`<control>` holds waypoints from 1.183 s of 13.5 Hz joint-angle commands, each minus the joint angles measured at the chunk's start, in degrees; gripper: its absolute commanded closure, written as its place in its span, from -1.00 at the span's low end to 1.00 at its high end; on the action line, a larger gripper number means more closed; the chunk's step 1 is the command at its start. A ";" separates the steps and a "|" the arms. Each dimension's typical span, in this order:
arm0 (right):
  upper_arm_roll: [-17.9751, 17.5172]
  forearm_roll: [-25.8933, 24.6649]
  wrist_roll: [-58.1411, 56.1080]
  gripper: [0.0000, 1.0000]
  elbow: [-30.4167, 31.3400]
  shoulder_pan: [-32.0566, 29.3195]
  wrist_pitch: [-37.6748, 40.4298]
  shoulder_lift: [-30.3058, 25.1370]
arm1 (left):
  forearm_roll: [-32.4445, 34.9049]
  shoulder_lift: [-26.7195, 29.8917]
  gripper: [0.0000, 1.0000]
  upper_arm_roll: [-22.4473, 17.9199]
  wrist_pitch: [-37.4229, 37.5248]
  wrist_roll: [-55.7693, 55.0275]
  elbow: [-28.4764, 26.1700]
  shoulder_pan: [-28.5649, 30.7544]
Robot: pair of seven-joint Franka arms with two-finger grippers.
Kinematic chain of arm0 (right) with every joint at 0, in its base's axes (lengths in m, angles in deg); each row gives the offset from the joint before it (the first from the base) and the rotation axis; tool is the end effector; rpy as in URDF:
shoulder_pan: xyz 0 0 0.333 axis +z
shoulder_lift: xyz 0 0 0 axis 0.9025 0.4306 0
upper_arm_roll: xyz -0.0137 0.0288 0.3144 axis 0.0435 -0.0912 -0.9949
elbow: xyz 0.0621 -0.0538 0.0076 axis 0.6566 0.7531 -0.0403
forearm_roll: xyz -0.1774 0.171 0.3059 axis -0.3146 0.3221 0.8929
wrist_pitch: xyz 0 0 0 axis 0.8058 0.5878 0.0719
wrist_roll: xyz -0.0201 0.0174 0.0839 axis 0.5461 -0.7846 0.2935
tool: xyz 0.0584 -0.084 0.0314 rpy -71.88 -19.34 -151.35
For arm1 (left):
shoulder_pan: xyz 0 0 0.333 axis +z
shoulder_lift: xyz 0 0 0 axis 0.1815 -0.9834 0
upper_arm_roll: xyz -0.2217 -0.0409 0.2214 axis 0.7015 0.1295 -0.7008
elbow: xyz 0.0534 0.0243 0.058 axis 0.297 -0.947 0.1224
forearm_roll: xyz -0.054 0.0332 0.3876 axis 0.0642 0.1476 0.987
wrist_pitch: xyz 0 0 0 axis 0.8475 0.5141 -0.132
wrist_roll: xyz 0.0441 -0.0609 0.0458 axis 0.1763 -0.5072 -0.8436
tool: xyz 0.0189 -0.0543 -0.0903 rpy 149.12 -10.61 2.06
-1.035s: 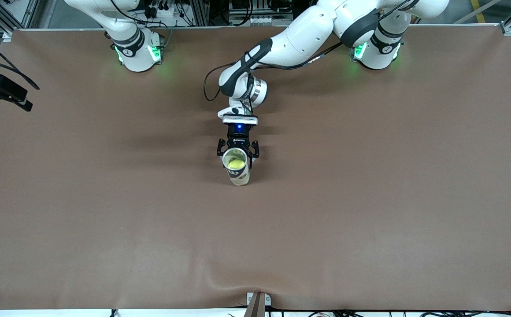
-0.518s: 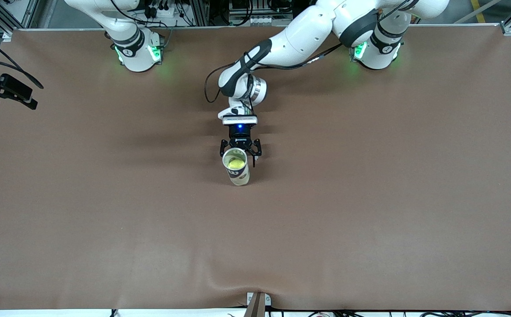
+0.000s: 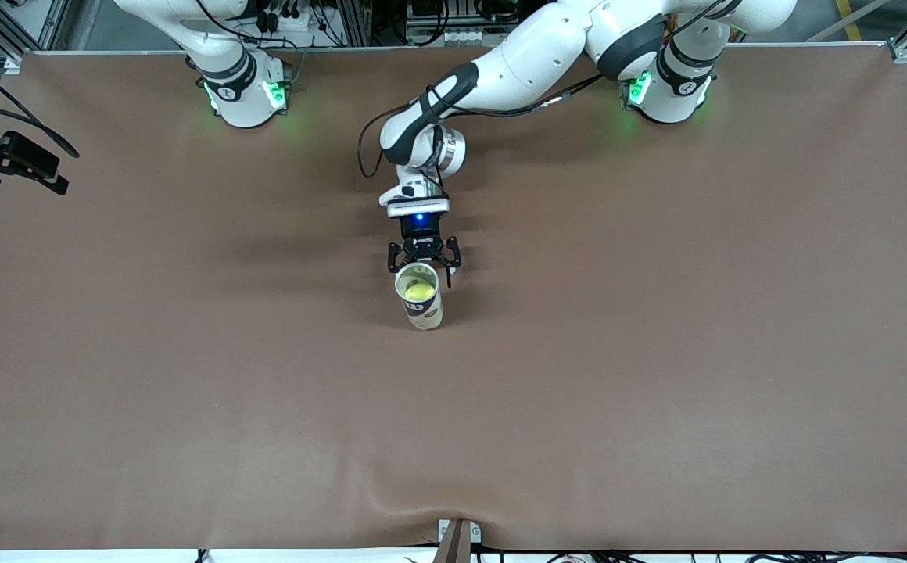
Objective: Insert tennis ball vertically with right arm
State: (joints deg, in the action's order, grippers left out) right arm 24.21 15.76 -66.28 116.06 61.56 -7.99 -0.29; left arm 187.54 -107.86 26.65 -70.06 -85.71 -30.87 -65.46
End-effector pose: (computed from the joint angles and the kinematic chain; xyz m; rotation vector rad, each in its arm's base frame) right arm 0.5177 -0.0304 0.6407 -3.1145 0.0741 -0.0021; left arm 0.3417 -0.6125 0.0807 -2.2940 -0.1253 -2.0639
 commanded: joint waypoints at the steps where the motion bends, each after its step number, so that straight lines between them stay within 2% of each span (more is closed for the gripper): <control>1: -0.61 1.20 -0.80 -1.00 0.56 -1.02 -0.03 -1.03 | -3.63 2.49 -1.00 1.42 -0.01 3.43 -0.26 0.51; 11: -0.44 0.76 -0.89 -1.00 -0.66 -2.43 -0.39 -0.50 | -16.98 9.87 -1.00 4.85 -4.05 15.65 0.44 1.04; 14: -0.44 0.32 -0.71 -1.00 -0.93 -2.86 -0.39 -0.24 | -21.47 12.86 -1.00 7.57 -5.46 21.61 0.44 3.23; 16: -0.44 0.32 -0.71 -1.00 -1.02 -3.65 -0.04 -0.32 | -24.01 13.04 -1.00 10.64 -5.46 25.13 2.80 5.25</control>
State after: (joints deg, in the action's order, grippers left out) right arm 24.57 15.73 -66.28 115.57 59.92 -8.54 -0.29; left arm 166.16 -96.08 34.64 -74.63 -64.24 -29.18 -62.56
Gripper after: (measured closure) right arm 0.000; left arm 0.000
